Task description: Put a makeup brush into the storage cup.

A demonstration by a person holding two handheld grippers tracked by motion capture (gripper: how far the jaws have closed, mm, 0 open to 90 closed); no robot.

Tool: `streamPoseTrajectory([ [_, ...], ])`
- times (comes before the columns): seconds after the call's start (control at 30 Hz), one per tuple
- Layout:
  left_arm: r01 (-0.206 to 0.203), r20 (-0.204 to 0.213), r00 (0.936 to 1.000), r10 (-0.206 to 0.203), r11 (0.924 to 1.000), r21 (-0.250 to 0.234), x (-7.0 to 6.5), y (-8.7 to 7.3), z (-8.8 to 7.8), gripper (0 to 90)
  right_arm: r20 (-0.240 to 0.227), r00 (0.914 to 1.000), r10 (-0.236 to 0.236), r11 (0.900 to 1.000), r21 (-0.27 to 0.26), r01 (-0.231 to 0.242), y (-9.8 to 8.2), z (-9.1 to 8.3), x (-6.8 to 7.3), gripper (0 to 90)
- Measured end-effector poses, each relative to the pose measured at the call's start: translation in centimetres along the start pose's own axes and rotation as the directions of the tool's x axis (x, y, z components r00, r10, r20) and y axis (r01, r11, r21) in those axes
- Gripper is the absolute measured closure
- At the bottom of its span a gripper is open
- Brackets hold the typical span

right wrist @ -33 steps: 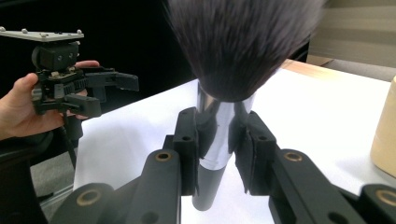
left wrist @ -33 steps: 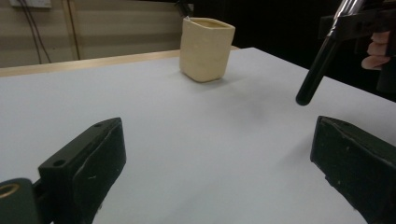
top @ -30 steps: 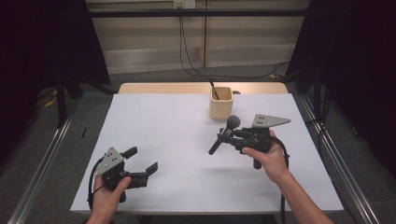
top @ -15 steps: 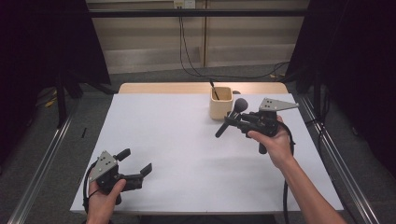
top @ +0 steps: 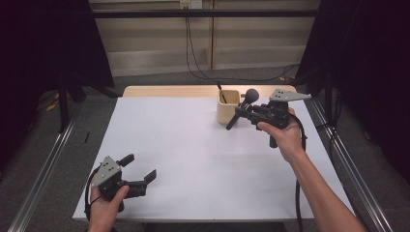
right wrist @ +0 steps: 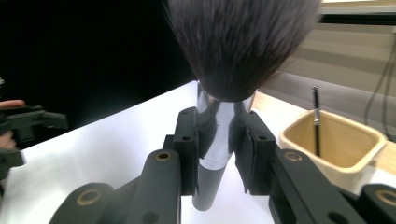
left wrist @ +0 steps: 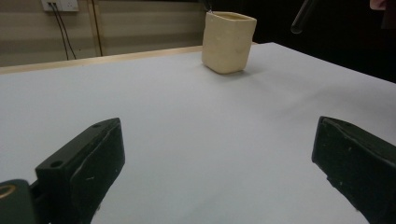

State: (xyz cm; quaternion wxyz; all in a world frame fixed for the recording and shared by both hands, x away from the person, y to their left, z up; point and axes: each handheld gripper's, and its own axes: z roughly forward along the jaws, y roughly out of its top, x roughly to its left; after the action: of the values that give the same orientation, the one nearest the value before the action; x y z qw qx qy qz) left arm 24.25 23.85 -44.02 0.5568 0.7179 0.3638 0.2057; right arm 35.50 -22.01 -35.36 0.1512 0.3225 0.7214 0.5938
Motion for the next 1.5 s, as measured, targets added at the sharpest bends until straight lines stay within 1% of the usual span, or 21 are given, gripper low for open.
streamPoseTrajectory([
  [0.03, 0.001, 0.001, 1.0, -0.001, 1.0, -0.004, 0.0, 0.0, 0.0, 2.6, 0.012, 0.9999, -0.004, 1.0, 0.005, 0.004, 0.4, 0.2, -0.2, 71.1],
  [0.1, -0.001, -0.001, 1.0, 0.001, 1.0, -0.004, 0.0, 0.0, 0.0, 2.6, 0.019, 0.9998, -0.005, 1.0, 0.006, 0.004, 0.6, 0.3, -0.3, 71.1],
  [0.23, -0.004, -0.019, 0.9998, 0.004, 1.0, -0.009, 0.1, 0.2, 0.3, 2.6, 0.034, 0.9994, -0.005, 1.0, 0.004, 0.005, 1.2, 0.8, -0.8, 71.1],
  [0.27, -0.005, -0.018, 0.9998, 0.004, 0.9999, -0.015, 0.2, 0.3, 0.3, 2.6, 0.046, 0.9989, -0.009, 1.0, 0.004, 0.009, 1.5, 1.0, -1.2, 71.1],
  [0.3, -0.005, -0.018, 0.9998, 0.004, 0.9999, -0.015, 0.2, 0.3, 0.3, 2.6, 0.046, 0.9989, -0.009, 1.0, 0.004, 0.009, 1.5, 1.0, -1.2, 71.1],
  [0.33, -0.004, -0.02, 0.9998, 0.003, 0.9999, -0.014, 0.1, 0.3, 0.4, 2.6, 0.053, 0.9985, -0.009, 1.0, 0.0, 0.009, 1.8, 1.3, -1.5, 71.1],
  [0.37, -0.004, -0.02, 0.9998, 0.003, 0.9999, -0.014, 0.1, 0.3, 0.4, 2.6, 0.053, 0.9985, -0.009, 1.0, 0.0, 0.009, 1.8, 1.3, -1.5, 71.1],
  [0.43, -0.003, -0.016, 0.9999, 0.003, 0.9999, -0.015, 0.1, 0.3, 0.4, 2.6, 0.069, 0.9976, -0.002, 1.0, -0.009, 0.002, 2.3, 1.5, -2.2, 71.1],
  [0.53, -0.007, -0.018, 0.9998, 0.007, 0.9999, -0.015, 0.1, 0.3, 0.4, 2.6, 0.079, 0.9968, 0.0, 1.0, -0.017, 0.002, 2.6, 1.5, -2.6, 71.1],
  [0.63, -0.01, -0.024, 0.9997, 0.01, 0.9998, -0.015, 0.1, 0.3, 0.2, 2.6, 0.108, 0.9942, 0.0, 1.0, -0.005, 0.001, 3.1, 1.6, -3.0, 71.1],
  [0.7, -0.009, -0.026, 0.9996, 0.008, 0.9998, -0.015, 0.2, 0.2, 0.1, 2.6, 0.129, 0.9916, 0.003, 1.0, -0.012, -0.001, 3.5, 1.7, -3.4, 71.1],
  [0.73, -0.009, -0.026, 0.9996, 0.008, 0.9998, -0.015, 0.2, 0.2, 0.1, 2.6, 0.129, 0.9916, 0.003, 1.0, -0.012, -0.001, 3.5, 1.7, -3.4, 71.1],
  [0.77, -0.011, -0.026, 0.9996, 0.011, 0.9998, -0.015, 0.3, 0.2, 0.1, 2.6, 0.143, 0.9897, -0.004, 1.0, -0.016, 0.007, 3.8, 1.9, -3.8, 71.1],
  [0.83, -0.011, -0.027, 0.9996, 0.01, 0.9998, -0.015, 0.3, 0.2, 0.1, 2.6, 0.144, 0.9896, -0.002, 1.0, -0.02, 0.005, 4.0, 2.0, -3.9, 71.1],
  [0.87, -0.011, -0.025, 0.9996, 0.011, 0.9998, -0.015, 0.3, 0.2, 0.1, 2.6, 0.149, 0.9889, 0.0, 0.999, -0.033, 0.005, 4.2, 2.2, -4.2, 71.1],
  [1.0, -0.015, -0.023, 0.9996, 0.015, 0.9998, -0.014, 0.3, 0.3, 0.2, 2.6, 0.166, 0.986, -0.001, 1.0, -0.027, 0.006, 4.6, 2.9, -4.8, 71.1],
  [1.1, -0.016, -0.021, 0.9996, 0.016, 0.9998, -0.014, 0.2, 0.3, 0.2, 2.6, 0.175, 0.9846, -0.002, 1.0, -0.026, 0.007, 4.9, 3.4, -5.2, 71.1],
  [1.23, -0.016, -0.032, 0.9994, 0.015, 0.9997, -0.016, 0.3, 0.2, 0.1, 2.6, 0.184, 0.9825, -0.027, 1.0, 0.003, 0.027, 4.8, 3.8, -5.4, 71.1],
  [1.3, -0.021, -0.037, 0.9991, 0.021, 0.9997, -0.013, 0.4, 0.2, 0.1, 2.6, 0.188, 0.982, -0.022, 1.0, 0.005, 0.022, 4.6, 4.0, -5.7, 71.1],
  [1.33, -0.013, -0.038, 0.9992, 0.012, 0.9998, -0.015, 0.3, 0.2, 0.0, 2.6, 0.192, 0.9811, -0.02, 1.0, 0.006, 0.019, 4.6, 4.0, -5.8, 71.1],
  [1.5, -0.013, -0.034, 0.9993, 0.013, 0.9998, -0.016, 0.3, 0.2, 0.0, 2.6, 0.205, 0.9788, -0.004, 1.0, -0.003, 0.005, 4.4, 4.2, -6.5, 71.1],
])
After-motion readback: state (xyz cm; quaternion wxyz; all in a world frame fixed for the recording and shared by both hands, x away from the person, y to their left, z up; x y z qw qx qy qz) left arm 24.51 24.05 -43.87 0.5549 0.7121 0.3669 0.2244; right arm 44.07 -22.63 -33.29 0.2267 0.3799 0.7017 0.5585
